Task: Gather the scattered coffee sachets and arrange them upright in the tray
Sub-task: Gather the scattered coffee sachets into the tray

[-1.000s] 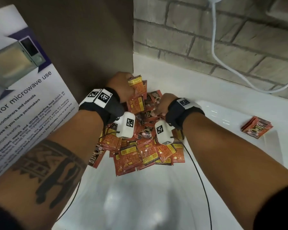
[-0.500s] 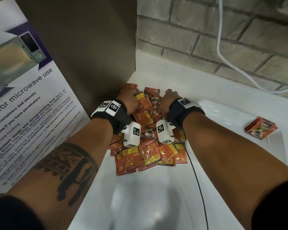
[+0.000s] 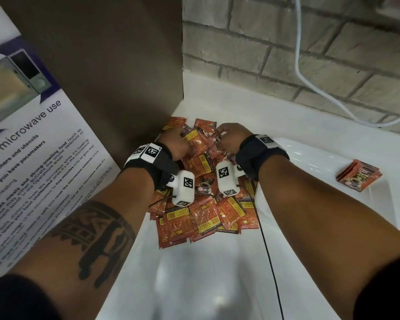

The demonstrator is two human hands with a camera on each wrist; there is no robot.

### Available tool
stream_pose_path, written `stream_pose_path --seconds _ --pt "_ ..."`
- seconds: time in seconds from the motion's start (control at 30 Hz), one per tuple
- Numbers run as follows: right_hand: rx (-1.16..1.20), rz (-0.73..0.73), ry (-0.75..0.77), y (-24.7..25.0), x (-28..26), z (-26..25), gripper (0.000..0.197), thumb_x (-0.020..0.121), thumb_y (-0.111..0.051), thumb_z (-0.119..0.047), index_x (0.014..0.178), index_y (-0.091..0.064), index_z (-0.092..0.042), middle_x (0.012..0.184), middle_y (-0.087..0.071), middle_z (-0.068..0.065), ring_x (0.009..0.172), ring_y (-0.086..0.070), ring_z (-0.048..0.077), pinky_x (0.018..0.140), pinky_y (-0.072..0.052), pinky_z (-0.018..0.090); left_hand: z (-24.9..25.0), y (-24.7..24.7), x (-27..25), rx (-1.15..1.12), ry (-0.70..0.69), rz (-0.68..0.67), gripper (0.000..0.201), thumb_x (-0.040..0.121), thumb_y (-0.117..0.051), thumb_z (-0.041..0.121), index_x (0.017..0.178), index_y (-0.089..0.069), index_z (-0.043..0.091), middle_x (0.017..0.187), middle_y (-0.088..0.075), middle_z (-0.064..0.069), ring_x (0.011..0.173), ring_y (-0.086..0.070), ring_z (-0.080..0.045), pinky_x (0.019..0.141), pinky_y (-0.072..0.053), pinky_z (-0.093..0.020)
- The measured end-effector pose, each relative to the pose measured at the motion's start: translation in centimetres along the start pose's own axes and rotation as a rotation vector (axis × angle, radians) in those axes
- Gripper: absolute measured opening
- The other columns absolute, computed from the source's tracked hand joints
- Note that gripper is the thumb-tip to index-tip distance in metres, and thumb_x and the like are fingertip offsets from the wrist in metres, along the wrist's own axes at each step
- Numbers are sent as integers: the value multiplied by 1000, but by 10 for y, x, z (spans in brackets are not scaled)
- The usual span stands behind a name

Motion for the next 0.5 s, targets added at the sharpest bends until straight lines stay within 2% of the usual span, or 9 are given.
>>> stream_pose_path --seconds 0.07,0.1,0.17,0.2,0.27,0.33,0.37,0.43,0.5 --pt "78 2 18 5 -4 0 38 88 -72 -12 124 -62 -15 125 -60 6 99 -59 24 81 -55 36 4 2 -2 -37 -9 8 28 81 -80 17 94 -59 29 108 -71 -1 100 -68 -27 96 -53 -48" --pt "115 8 22 8 -6 1 33 89 -70 -12 121 -62 -16 118 -61 4 92 -60 23 73 -55 34 6 4 -2 -51 -16 10 30 81 -80 16 94 -58 30 108 -71 -1 100 -68 -26 96 -53 -47" --pt "156 29 35 16 -12 -1 30 90 -68 -11 119 -64 -18 110 -62 2 84 -59 21 58 -47 27 12 5 -4 -106 -27 -2 34 80 -80 9 97 -58 28 109 -71 -3 101 -68 -26 97 -54 -45" --pt "165 39 45 20 -16 -1 30 90 -68 -11 120 -64 -18 109 -63 2 84 -59 21 57 -46 26 15 5 -6 -138 -38 -16 36 78 -81 6 101 -60 25 110 -72 -5 102 -69 -27 97 -54 -47" --pt "192 57 68 30 -23 -2 28 90 -67 -10 117 -65 -19 103 -64 -1 79 -59 17 59 -48 25 23 4 -10 -186 -50 -52 47 75 -82 3 114 -61 20 112 -72 -7 102 -70 -29 95 -55 -51" --pt "199 73 85 43 -34 -2 23 91 -66 -10 109 -63 -24 92 -61 -7 73 -56 10 55 -44 23 34 2 -16 -237 -42 -86 64 76 -81 0 132 -55 15 117 -70 -9 105 -70 -30 95 -55 -53" --pt "203 79 89 50 -39 -1 23 90 -66 -11 106 -62 -27 92 -60 -9 74 -58 9 56 -45 23 43 0 -19 -279 -51 -105 66 79 -78 -3 136 -52 14 119 -69 -11 106 -69 -31 95 -55 -53" --pt "250 89 81 64 -51 6 25 88 -67 -11 105 -63 -30 97 -65 -6 82 -66 15 66 -56 30 63 -5 -27 -273 -104 -128 56 84 -75 -4 133 -55 13 118 -69 -12 106 -69 -30 94 -56 -49" --pt "279 113 65 78 -63 18 25 87 -68 -10 104 -64 -29 104 -70 1 90 -69 23 79 -61 41 86 -7 -32 -161 -188 -99 44 84 -76 0 124 -60 13 112 -71 -8 100 -70 -26 90 -58 -41"
Point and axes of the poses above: each hand's wrist, its own x-axis towards the middle knuckle, its own y-axis out of the back of the hand, z = x × y, the point moved 10 cm from there along x, towards the middle knuckle
